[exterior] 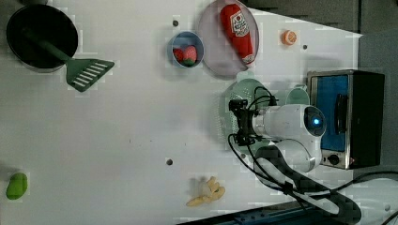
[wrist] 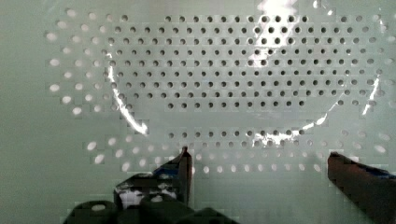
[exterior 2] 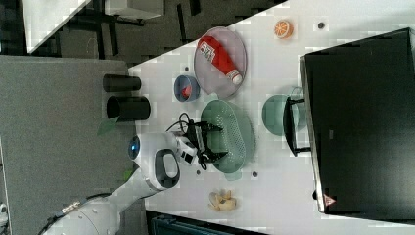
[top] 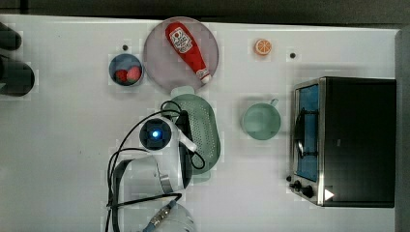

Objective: Drag strainer right to left.

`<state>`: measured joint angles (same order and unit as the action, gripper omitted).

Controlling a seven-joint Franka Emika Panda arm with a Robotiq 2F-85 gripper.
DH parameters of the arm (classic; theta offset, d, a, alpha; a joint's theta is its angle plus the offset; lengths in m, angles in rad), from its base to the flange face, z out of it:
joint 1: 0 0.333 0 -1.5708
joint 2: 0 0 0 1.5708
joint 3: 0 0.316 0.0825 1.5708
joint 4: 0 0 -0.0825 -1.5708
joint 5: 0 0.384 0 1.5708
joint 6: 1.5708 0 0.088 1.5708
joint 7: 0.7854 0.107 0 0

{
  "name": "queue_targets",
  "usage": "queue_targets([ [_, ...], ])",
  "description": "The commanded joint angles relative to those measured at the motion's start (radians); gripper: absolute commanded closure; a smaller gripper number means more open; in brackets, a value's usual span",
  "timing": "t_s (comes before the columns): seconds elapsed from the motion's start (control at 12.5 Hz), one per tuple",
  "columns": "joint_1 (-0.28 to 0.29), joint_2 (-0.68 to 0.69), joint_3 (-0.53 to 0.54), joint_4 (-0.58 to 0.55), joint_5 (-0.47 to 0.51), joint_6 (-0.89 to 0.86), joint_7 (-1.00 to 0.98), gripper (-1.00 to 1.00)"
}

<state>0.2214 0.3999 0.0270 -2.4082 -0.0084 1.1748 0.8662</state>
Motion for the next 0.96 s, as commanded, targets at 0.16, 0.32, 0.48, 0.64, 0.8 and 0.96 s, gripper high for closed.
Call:
queue_targets([
  [0.16,0.092,-0.005,-0.002,0.040,0.003,-0.060,0.220,-1.00],
  [0.32,0.118,-0.004,0.010,0.061,0.003,-0.086,0.275,-1.00],
  [0.48,0.139,-0.002,0.023,0.086,0.004,-0.112,0.321,-1.00],
  [0.64,0.157,0.005,0.037,0.110,0.006,-0.126,0.358,-1.00],
  [0.8,0.174,0.010,0.051,0.130,0.021,-0.135,0.383,-1.00],
  [0.96,0.188,0.014,0.064,0.145,0.044,-0.144,0.385,-1.00],
])
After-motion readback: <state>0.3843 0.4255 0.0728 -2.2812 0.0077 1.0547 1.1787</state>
